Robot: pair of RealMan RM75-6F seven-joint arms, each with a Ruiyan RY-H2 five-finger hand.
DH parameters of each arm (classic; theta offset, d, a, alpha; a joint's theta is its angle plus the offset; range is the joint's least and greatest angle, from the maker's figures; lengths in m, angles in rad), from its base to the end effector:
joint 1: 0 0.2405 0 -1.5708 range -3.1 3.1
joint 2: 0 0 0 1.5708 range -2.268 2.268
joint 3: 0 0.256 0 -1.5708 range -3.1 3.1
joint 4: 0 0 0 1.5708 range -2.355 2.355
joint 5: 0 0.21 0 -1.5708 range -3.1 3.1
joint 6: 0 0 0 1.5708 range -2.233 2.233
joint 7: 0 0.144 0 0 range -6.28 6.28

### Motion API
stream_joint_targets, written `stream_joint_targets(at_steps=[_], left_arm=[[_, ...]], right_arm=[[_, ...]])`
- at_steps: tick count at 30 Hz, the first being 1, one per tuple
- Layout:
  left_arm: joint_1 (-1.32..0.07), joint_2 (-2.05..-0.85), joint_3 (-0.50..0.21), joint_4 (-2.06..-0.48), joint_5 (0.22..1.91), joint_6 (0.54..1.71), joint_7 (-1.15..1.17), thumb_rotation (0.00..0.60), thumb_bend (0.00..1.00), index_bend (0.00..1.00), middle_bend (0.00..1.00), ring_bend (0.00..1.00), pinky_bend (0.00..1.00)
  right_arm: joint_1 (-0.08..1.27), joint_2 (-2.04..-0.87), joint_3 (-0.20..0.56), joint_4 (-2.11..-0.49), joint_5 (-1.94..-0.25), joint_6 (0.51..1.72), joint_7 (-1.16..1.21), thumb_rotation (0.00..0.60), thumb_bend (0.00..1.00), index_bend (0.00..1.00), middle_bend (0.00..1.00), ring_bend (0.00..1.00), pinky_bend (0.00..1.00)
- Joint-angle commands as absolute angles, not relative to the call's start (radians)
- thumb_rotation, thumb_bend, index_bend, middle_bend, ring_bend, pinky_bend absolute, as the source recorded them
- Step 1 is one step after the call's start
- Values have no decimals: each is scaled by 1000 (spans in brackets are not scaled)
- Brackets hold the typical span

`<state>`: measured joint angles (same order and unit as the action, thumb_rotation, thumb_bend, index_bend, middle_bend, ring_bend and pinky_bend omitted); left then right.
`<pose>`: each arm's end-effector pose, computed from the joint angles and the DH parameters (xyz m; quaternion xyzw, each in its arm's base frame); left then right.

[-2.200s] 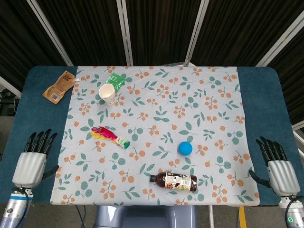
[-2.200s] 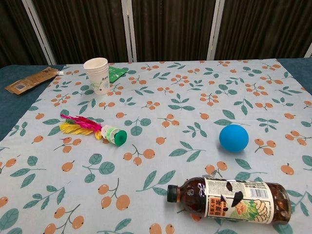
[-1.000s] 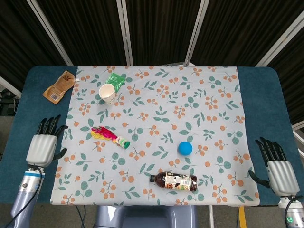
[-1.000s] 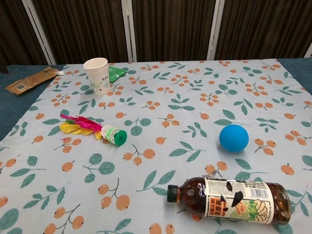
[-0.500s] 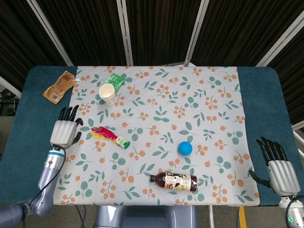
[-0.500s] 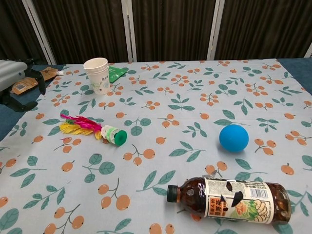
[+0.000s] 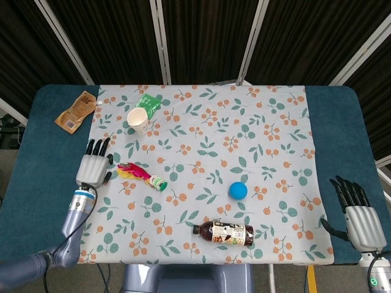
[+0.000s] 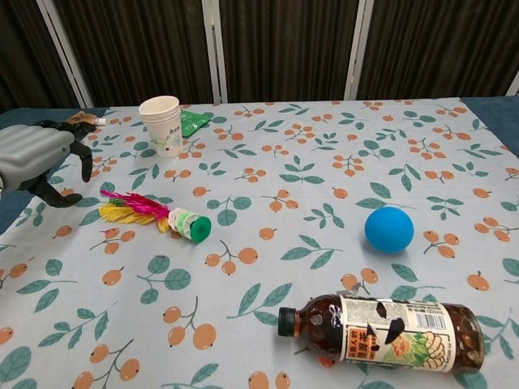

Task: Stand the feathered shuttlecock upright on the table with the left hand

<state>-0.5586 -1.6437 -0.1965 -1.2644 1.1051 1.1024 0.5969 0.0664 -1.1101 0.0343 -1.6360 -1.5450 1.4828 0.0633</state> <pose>-0.2347 0.3359 -0.0053 -0.7030 -0.3139 -0.2704 0.5781 -0.3055 -0.1716 0.1548 0.5922 -0.4118 0.4090 0.5590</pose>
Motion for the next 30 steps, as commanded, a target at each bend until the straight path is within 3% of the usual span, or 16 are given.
stream_joint_targets(at_steps=[1,30], left_arm=[[-572,-1672,-193,-1228,1102,1092,590,600,340,484,0,0,0],[-652,-1818,-203,-1022,1101,1053,589,600,361,507,0,0,0]], right_arm=[[66,-1110,35,-1636,-1544,1483,64,600,157,25,0,0,0],[66,-1106,36,-1638,-1536,1477,73,600,156,25,0,0,0]])
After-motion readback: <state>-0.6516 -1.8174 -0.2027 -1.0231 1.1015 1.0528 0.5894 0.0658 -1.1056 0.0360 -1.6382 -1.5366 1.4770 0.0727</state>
